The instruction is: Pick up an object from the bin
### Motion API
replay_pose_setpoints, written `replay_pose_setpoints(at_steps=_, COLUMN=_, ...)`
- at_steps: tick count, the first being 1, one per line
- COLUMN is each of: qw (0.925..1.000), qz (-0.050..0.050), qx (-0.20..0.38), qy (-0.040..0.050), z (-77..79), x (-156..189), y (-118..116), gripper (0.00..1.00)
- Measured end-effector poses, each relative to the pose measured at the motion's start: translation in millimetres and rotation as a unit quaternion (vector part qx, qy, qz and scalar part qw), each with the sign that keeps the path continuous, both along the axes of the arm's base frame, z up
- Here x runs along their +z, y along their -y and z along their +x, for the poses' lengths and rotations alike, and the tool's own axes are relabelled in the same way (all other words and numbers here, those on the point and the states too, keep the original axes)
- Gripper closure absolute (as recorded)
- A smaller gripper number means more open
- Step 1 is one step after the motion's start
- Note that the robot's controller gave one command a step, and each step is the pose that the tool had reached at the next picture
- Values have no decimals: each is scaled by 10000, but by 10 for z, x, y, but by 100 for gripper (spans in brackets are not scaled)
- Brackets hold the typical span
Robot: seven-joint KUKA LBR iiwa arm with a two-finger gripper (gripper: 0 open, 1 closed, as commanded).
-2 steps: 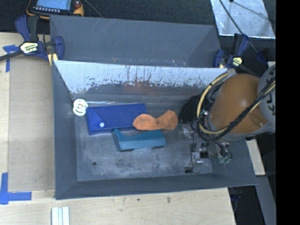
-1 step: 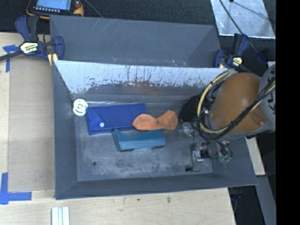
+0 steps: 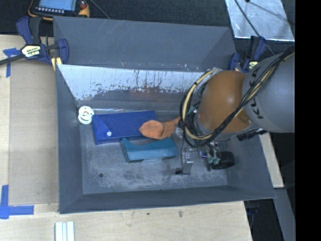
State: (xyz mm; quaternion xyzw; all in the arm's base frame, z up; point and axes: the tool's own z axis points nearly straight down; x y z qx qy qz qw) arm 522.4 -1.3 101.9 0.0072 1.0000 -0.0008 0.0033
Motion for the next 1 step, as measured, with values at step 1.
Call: replay_pose_setpoints(at_steps=1, qw=9992, qz=7, qx=388, qy=-35, z=414, x=116, y=-373, gripper=0)
